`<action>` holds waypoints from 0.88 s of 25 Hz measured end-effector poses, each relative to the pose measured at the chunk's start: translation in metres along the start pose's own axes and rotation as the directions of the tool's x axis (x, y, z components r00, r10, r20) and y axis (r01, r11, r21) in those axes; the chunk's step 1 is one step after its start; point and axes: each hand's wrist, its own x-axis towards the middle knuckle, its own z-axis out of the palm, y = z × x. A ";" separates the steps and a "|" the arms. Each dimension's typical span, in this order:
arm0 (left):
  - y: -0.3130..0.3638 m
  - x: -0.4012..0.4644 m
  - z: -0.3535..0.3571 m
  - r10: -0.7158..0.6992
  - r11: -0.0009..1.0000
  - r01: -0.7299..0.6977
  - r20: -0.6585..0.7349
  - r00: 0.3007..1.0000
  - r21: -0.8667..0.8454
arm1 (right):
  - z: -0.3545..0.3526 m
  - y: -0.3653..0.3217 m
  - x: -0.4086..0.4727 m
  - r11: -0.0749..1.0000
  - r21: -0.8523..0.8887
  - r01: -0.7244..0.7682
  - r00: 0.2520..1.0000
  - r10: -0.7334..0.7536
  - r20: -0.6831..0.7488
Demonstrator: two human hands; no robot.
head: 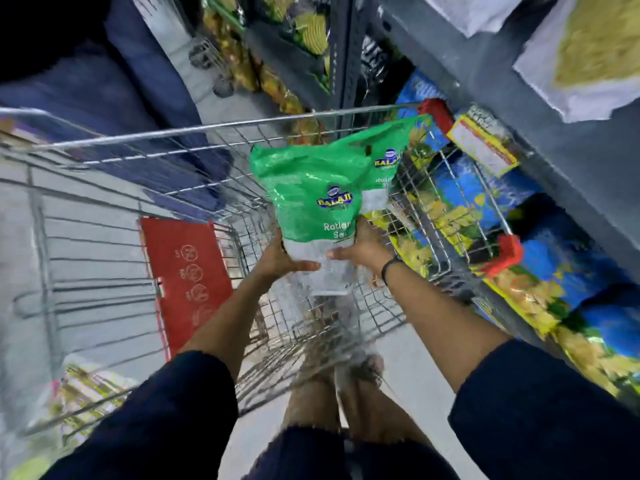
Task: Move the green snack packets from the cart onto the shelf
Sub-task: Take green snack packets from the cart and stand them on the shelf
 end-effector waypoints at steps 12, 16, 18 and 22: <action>0.168 -0.152 0.079 0.566 0.802 -0.573 0.090 0.819 0.168 | -0.122 -0.068 -0.249 0.907 -0.034 0.420 0.756 -0.370 -0.540; 0.189 -0.164 0.158 0.627 0.722 -0.667 0.237 0.743 0.182 | -0.161 -0.026 -0.307 0.932 -0.016 0.362 0.639 -0.260 -0.724; 0.196 -0.167 0.207 0.645 0.684 -0.713 0.332 0.689 0.151 | -0.183 0.001 -0.338 0.942 -0.007 0.334 0.554 -0.203 -0.808; 0.216 -0.178 0.310 0.645 0.596 -0.794 0.518 0.562 0.119 | -0.238 0.050 -0.399 0.961 0.028 0.274 0.419 -0.093 -0.903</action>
